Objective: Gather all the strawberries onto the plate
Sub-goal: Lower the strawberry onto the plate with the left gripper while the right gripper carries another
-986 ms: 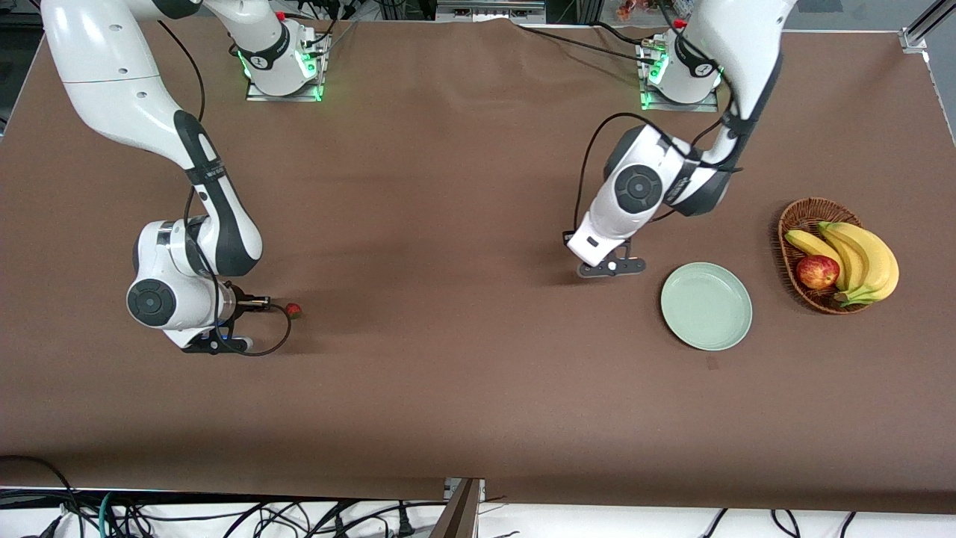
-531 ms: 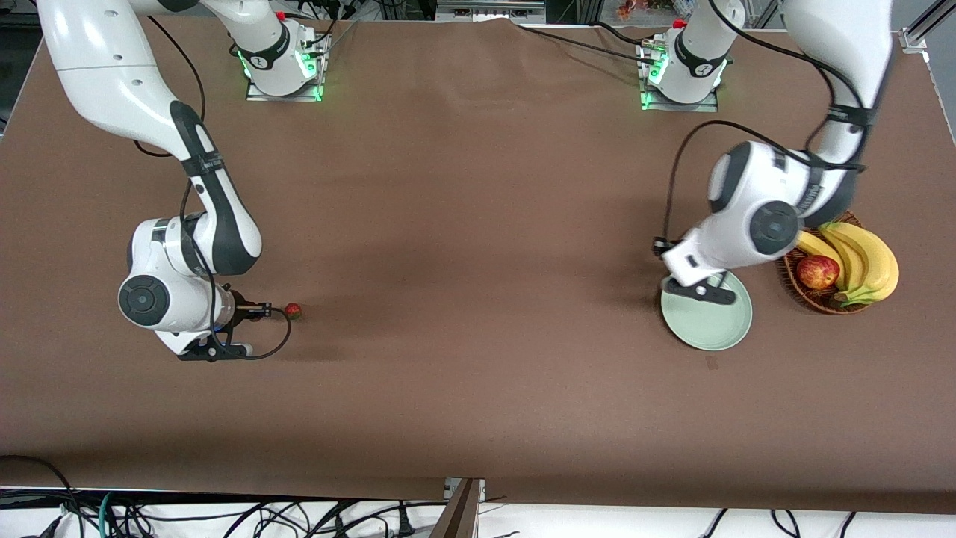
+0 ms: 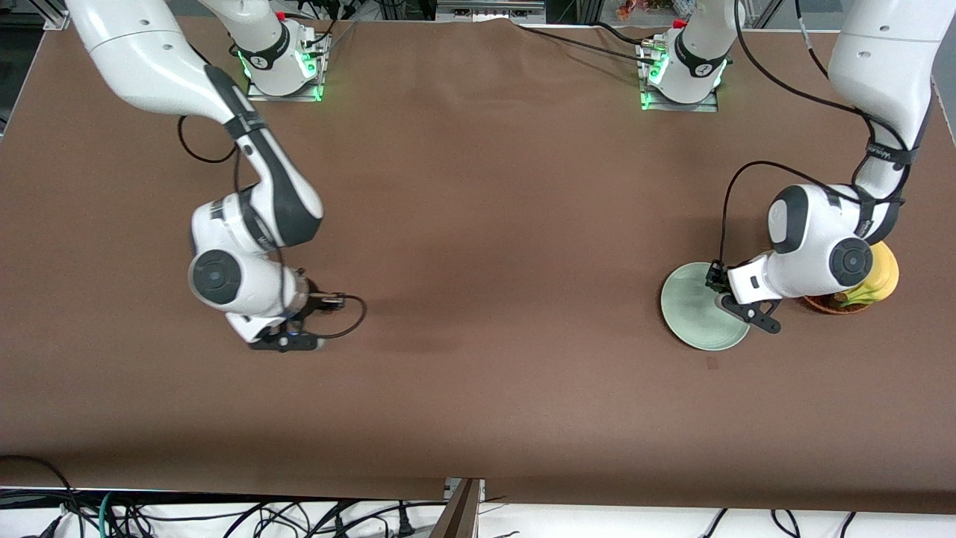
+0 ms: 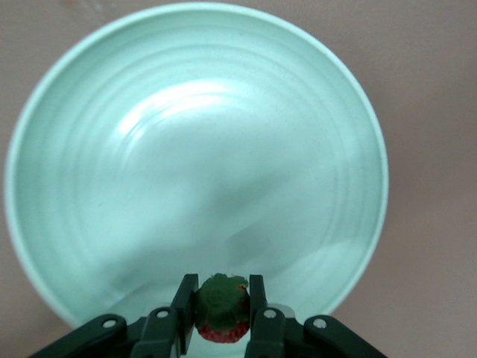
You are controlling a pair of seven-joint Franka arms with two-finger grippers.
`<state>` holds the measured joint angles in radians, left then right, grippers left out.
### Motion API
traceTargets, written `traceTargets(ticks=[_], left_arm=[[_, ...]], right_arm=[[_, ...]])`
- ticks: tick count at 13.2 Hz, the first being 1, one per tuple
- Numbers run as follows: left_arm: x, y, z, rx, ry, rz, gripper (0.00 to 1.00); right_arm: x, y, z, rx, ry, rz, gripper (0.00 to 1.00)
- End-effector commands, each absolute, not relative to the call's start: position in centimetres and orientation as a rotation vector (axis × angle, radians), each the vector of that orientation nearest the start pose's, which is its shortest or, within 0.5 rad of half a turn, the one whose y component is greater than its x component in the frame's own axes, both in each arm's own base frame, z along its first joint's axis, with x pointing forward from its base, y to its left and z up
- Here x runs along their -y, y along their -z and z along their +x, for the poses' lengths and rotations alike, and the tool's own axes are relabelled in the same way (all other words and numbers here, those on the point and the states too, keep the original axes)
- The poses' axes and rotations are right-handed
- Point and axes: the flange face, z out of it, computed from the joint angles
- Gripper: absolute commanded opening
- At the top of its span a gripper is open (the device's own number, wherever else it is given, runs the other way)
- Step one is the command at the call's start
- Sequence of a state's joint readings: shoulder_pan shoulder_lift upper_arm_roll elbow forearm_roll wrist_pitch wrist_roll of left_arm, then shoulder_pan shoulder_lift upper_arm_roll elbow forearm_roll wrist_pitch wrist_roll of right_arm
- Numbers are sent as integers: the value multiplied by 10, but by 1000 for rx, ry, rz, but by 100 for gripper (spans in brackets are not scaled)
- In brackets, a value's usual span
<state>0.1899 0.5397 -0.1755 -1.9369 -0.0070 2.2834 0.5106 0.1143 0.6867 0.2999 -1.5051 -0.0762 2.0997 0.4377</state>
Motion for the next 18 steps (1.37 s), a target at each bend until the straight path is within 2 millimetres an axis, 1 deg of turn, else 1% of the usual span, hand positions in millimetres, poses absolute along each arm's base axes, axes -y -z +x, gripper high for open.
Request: traceTargets(ticks=[1,2,3,7,8,10,12,13,14,15,16,18], left_arm=[[-3,-199,610,-843,-215,-3167,94],[-5,-198,610,-838,-220,-3169,100],[-4,-199,609,-841,-223,-3168,100],[-4,-202,609,-842,-227,-3168,100],[-2,-205,609,-841,-230,-3170,100],[0,-210,604,-834,-293,-3174,100],[0,-211,604,-833,-294,-3173,100],[2,-213,604,-836,-295,-3172,100],[4,-217,605,-840,-284,-3168,100],[4,-218,605,-839,-283,-3170,100],[4,-218,605,-840,-283,-3168,100],[4,-218,606,-839,-281,-3169,100]], right_arm=[[-322,-267,644,-156,-118,-3030,5],[-346,-266,638,-196,-115,-3022,5],[-371,-265,633,-226,-108,-3012,5],[-482,-270,607,-314,-44,-2930,5],[-508,-266,598,-345,-22,-2896,5],[-548,-256,581,-352,44,-2831,5],[-580,-236,558,-302,102,-2760,5],[-593,-221,548,-283,124,-2730,5],[-603,-211,540,-278,145,-2701,5],[-613,-201,532,-282,154,-2674,5],[-621,-198,527,-288,163,-2649,5],[-629,-197,520,-276,168,-2635,5]])
